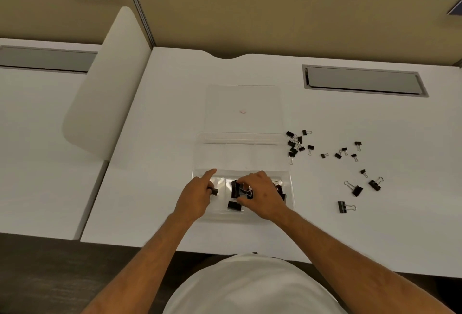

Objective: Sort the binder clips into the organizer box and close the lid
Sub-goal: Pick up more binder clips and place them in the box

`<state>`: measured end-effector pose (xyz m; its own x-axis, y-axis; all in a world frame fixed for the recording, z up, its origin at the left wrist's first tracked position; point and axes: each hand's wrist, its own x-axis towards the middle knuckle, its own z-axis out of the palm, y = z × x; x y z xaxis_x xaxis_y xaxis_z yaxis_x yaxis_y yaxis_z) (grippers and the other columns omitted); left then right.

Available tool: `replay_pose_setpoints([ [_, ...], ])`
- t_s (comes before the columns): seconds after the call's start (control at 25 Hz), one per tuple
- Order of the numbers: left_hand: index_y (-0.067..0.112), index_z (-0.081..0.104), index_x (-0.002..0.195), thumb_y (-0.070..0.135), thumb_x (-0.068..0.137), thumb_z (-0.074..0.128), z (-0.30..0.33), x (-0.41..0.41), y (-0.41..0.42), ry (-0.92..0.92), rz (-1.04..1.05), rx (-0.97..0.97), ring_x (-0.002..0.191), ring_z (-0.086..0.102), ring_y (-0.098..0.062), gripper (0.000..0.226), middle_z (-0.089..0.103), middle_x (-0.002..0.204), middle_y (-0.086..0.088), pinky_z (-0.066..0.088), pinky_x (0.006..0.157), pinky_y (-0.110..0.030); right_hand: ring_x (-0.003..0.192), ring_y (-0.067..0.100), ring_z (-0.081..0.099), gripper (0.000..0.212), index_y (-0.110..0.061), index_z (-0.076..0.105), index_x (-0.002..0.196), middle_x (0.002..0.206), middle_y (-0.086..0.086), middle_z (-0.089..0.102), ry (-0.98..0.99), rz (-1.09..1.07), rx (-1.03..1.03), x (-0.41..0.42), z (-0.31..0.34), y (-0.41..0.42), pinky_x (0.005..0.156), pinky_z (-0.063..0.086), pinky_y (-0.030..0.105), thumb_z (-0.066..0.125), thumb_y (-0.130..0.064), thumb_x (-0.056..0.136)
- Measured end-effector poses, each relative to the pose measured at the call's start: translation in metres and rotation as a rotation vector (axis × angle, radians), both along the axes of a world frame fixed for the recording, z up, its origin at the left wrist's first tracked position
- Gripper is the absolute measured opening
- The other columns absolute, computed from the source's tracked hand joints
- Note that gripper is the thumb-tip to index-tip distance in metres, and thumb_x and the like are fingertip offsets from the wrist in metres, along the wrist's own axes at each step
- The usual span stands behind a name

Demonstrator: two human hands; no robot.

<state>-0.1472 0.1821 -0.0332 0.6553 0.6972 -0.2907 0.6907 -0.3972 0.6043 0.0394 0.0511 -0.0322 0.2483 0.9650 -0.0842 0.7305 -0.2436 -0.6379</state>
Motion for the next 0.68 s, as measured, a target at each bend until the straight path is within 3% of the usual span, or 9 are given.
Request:
replay_pose_setpoints([
  [0.16, 0.037, 0.030, 0.149, 0.000, 0.092, 0.057, -0.017, 0.003, 0.005, 0.085, -0.065, 0.112, 0.099, 0.060, -0.018, 0.073, 0.068, 0.106, 0.003, 0.051, 0.090, -0.032, 0.103, 0.015, 0.046, 0.038, -0.023, 0.063, 0.114, 0.100, -0.008, 0.064, -0.121, 0.039, 0.000, 0.001, -0.010, -0.003, 0.089, 0.044, 0.035, 0.072, -0.034, 0.079],
  [0.24, 0.037, 0.029, 0.149, 0.004, 0.093, 0.058, -0.021, 0.005, 0.005, 0.143, -0.103, 0.184, 0.104, 0.054, -0.021, 0.071, 0.069, 0.108, 0.006, 0.042, 0.097, -0.031, 0.107, 0.018, 0.047, 0.041, -0.020, 0.063, 0.117, 0.104, -0.005, 0.065, -0.188, 0.057, -0.011, 0.005, -0.013, -0.006, 0.093, 0.044, 0.037, 0.073, -0.033, 0.079],
  [0.4, 0.038, 0.032, 0.148, 0.009, 0.098, 0.052, -0.015, 0.005, -0.002, 0.180, -0.024, 0.186, 0.108, 0.036, -0.022, 0.061, 0.064, 0.120, 0.007, 0.033, 0.089, -0.028, 0.124, 0.020, 0.040, 0.062, -0.020, 0.051, 0.138, 0.123, -0.002, 0.060, -0.155, 0.034, -0.043, 0.012, -0.008, -0.011, 0.106, 0.035, 0.036, 0.073, -0.034, 0.081],
  [0.52, 0.041, 0.033, 0.146, 0.009, 0.096, 0.056, -0.018, -0.003, -0.004, 0.141, 0.014, 0.180, 0.107, 0.040, -0.021, 0.063, 0.062, 0.124, 0.007, 0.033, 0.089, -0.027, 0.129, 0.019, 0.035, 0.068, -0.020, 0.042, 0.145, 0.126, -0.002, 0.057, -0.068, -0.094, 0.002, 0.020, -0.002, -0.024, 0.108, 0.033, 0.036, 0.072, -0.024, 0.084],
  [0.68, 0.031, 0.042, 0.145, 0.007, 0.094, 0.062, -0.003, -0.012, -0.014, -0.072, 0.093, 0.117, 0.114, 0.050, -0.018, 0.060, 0.060, 0.127, 0.004, 0.035, 0.100, -0.026, 0.127, 0.018, 0.037, 0.069, -0.019, 0.042, 0.146, 0.127, -0.003, 0.055, -0.005, -0.218, 0.047, 0.036, -0.001, -0.055, 0.105, 0.040, 0.037, 0.073, -0.016, 0.085],
])
